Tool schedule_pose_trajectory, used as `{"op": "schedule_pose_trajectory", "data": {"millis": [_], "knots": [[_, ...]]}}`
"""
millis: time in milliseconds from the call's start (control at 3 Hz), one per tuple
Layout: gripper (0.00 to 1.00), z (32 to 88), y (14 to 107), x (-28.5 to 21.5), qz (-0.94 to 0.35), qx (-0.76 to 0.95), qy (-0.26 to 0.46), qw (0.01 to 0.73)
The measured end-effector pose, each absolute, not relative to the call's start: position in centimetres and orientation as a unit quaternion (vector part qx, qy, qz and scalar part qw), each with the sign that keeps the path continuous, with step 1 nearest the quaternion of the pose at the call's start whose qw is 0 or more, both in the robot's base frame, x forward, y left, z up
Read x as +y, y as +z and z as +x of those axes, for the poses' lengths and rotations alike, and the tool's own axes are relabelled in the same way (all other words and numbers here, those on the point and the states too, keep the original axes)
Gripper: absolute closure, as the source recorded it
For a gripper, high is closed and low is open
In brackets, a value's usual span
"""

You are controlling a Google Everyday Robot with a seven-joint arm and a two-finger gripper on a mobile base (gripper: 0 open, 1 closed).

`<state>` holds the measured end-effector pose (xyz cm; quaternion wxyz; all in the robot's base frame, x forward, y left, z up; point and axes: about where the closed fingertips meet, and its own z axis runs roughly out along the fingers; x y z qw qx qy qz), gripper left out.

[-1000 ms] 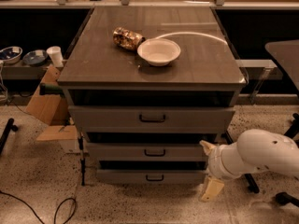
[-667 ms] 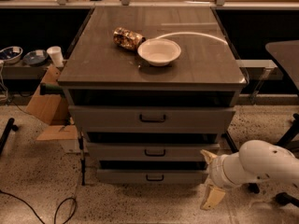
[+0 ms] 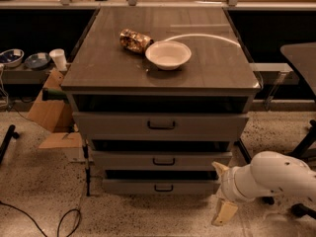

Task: Open bottom drawer

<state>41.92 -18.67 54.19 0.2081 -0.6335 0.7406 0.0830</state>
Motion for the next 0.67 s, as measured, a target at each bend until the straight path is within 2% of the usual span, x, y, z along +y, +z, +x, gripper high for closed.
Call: {"op": "schedule_pose_trajectory", "data": {"millis": [667], "knots": [[0.00, 40.0, 46.3, -12.2, -0.650, 0.719, 0.115, 0.218]]}}
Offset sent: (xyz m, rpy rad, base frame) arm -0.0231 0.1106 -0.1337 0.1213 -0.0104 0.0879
